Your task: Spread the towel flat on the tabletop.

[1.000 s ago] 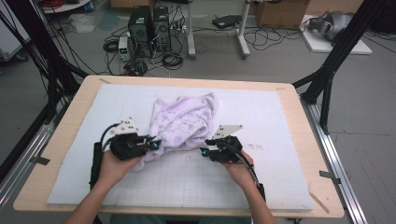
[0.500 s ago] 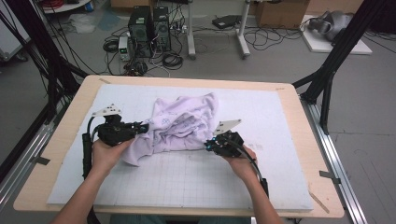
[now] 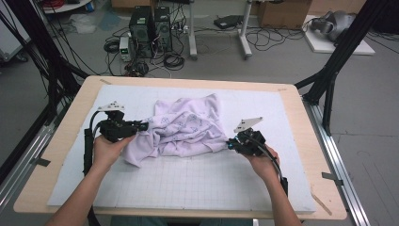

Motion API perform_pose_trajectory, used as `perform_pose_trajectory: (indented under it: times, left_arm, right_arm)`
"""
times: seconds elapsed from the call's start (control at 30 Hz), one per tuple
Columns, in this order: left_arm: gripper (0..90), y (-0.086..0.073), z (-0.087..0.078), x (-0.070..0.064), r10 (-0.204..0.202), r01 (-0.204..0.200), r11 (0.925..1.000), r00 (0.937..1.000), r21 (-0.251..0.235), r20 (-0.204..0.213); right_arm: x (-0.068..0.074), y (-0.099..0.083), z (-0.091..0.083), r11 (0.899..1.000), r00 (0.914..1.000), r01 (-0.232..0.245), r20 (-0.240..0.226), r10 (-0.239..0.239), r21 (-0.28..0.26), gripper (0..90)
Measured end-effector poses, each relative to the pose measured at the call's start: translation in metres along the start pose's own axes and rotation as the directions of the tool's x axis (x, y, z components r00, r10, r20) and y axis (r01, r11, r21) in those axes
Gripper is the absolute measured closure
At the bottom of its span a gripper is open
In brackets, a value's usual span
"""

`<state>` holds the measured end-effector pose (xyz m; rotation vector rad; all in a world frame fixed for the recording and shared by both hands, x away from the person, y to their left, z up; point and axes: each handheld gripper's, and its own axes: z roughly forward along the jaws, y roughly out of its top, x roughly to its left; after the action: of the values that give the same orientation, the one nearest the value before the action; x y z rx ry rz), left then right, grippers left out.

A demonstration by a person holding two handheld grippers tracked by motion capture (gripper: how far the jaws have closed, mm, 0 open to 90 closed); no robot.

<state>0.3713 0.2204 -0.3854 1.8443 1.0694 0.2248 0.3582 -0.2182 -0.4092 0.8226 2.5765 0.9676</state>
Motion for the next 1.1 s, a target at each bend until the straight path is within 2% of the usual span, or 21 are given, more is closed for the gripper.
perform_pose_trajectory:
  times: [0.13,0.23,0.3,0.33,0.43,0.53,0.6,0.67,0.73,0.83,0.87,0.9,0.93,1.0,1.07,1.1]
  left_arm:
    - [73.1,-0.004,0.016,0.015,-0.026,0.028,0.9979,0.999,0.059,-0.036]
    - [59.5,-0.004,0.012,0.018,-0.034,0.037,0.9979,0.9978,0.053,-0.057]
    - [53.9,-0.002,0.005,0.014,-0.015,0.016,0.9994,0.9983,0.032,-0.056]
    - [52.6,-0.001,-0.001,0.009,0.009,-0.008,0.9998,0.9984,0.019,-0.057]
    - [49.2,0.001,-0.013,-0.003,0.065,-0.065,0.9979,0.9963,0.001,-0.057]
    - [48.1,0.0,-0.019,-0.014,0.101,-0.101,0.9949,0.9941,0.004,-0.04]
    - [47.9,-0.005,-0.018,-0.02,0.143,-0.142,0.9894,0.9893,0.029,-0.03]
    - [48.1,-0.011,-0.012,-0.021,0.156,-0.153,0.9862,0.9872,0.062,-0.033]
    - [50.5,-0.017,-0.003,-0.019,0.15,-0.147,0.9827,0.9886,0.113,-0.018]
    - [56.1,-0.028,0.007,-0.013,0.138,-0.136,0.9775,0.9904,0.161,-0.002]
    - [58.1,-0.031,0.011,-0.011,0.135,-0.133,0.9744,0.9909,0.181,0.002]
    - [62.3,-0.033,0.015,-0.009,0.14,-0.138,0.9674,0.9902,0.212,0.008]
    - [65.7,-0.034,0.017,-0.009,0.143,-0.141,0.9635,0.9897,0.228,0.007]
    - [72.7,-0.034,0.02,-0.009,0.153,-0.152,0.9608,0.9882,0.232,0.014]
    - [81.6,-0.033,0.018,-0.012,0.167,-0.166,0.9629,0.9859,0.213,0.015]
    - [84.3,-0.032,0.016,-0.012,0.171,-0.171,0.9637,0.9851,0.205,0.02]
  right_arm:
    - [-0.009,-0.001,0.011,0.999,0.9994,-0.033,-0.014,0.033,0.006,82.3]
    - [-0.01,0.0,0.008,0.998,0.9973,-0.057,-0.047,0.055,-0.03,70.3]
    - [-0.004,0.004,-0.001,0.996,0.9982,-0.044,-0.044,0.04,-0.081,67.8]
    - [-0.002,0.006,-0.004,0.994,0.9982,-0.041,-0.047,0.036,-0.101,67.1]
    - [0.01,0.022,-0.011,0.991,0.9983,-0.004,-0.059,-0.004,-0.13,66.2]
    - [0.023,0.039,-0.005,0.988,0.9957,0.043,-0.075,-0.054,-0.146,64.6]
    - [0.029,0.05,0.003,0.988,0.9936,0.051,-0.092,-0.065,-0.148,63.5]
    - [0.035,0.059,0.016,0.989,0.9919,0.061,-0.103,-0.075,-0.134,62.4]
    - [0.039,0.066,0.029,0.991,0.9903,0.073,-0.11,-0.085,-0.114,61.4]
    - [0.045,0.079,0.051,0.991,0.9886,0.094,-0.109,-0.104,-0.092,60.8]
    - [0.047,0.082,0.058,0.993,0.9886,0.089,-0.115,-0.097,-0.075,60.7]
    - [0.047,0.084,0.065,0.993,0.9887,0.099,-0.107,-0.105,-0.06,60.8]
    - [0.047,0.086,0.071,0.994,0.9895,0.097,-0.103,-0.101,-0.04,61.4]
    - [0.046,0.087,0.082,0.996,0.9906,0.092,-0.102,-0.092,-0.004,67.7]
    - [0.046,0.088,0.089,0.996,0.9911,0.09,-0.101,-0.086,0.028,81.6]
    - [0.045,0.087,0.089,0.995,0.9895,0.094,-0.113,-0.09,0.032,83.0]
